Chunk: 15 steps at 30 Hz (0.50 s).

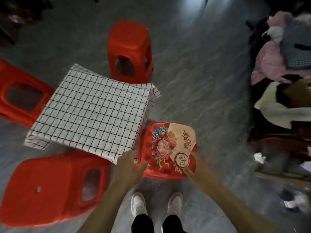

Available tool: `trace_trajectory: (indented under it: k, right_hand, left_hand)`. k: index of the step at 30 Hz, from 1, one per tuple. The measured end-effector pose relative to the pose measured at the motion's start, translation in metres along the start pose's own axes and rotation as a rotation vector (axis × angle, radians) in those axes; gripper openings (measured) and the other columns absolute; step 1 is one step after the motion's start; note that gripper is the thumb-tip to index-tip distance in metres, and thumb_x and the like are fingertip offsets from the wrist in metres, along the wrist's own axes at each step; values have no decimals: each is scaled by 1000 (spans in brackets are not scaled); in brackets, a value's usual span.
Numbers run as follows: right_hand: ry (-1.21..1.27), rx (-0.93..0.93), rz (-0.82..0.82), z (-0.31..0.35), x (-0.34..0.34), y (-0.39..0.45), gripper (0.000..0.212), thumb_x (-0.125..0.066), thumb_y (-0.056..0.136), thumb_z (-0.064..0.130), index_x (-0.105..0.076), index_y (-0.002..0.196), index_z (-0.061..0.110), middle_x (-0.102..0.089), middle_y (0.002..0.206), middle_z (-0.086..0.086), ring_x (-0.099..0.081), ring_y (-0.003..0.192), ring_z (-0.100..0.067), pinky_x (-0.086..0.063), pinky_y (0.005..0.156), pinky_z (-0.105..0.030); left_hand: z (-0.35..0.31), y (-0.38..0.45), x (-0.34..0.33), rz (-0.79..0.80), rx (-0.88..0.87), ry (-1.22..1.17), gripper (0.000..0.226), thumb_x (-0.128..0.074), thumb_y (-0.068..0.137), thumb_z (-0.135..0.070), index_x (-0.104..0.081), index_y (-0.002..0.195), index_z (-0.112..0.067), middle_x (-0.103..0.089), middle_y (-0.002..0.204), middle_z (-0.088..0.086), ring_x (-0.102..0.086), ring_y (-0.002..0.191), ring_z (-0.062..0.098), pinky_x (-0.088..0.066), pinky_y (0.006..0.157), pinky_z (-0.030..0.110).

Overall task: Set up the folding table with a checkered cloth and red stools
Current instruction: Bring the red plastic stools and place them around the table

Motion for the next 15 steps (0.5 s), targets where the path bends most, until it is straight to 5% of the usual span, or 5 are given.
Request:
trace_trajectory:
  k: [4, 10, 15]
  right_hand:
    - [17, -51, -54, -41, -37, 41, 66, -68, 85, 43, -40, 141, 21, -47, 136, -3, -45, 123, -20, -39, 96, -30]
    - [51, -69, -123, -90, -81, 105, 85, -71, 82, 47, -25, 150, 25, -34, 147, -4, -41, 130, -23, -42, 100, -35]
    - [15, -126, -117, -130, -116, 155, 111, -80, 65, 56, -7, 148, 38, -19, 156, -7, -35, 137, -33, -45, 103, -50]
  left_hand:
    - [34, 37, -53, 50, 7, -31, 51, -62, 73, -54, -59, 115, -26, -57, 114, -8, -55, 105, 12, -49, 88, 34]
    - [52, 95, -121, -39, -81, -6, 54, -69, 83, -42, -49, 131, -25, -49, 123, -11, -45, 115, 9, -36, 94, 28]
    - [72, 145, -167, -44, -45, 152, 83, -61, 73, -61, -27, 144, -35, -36, 146, 2, -33, 136, 25, -36, 108, 53]
Point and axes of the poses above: each hand's wrist, its own y-axis towards the middle knuckle, its own x-axis out of the back of the hand, z = x × y, the point moved 8 cm from there along y, towards the middle knuckle
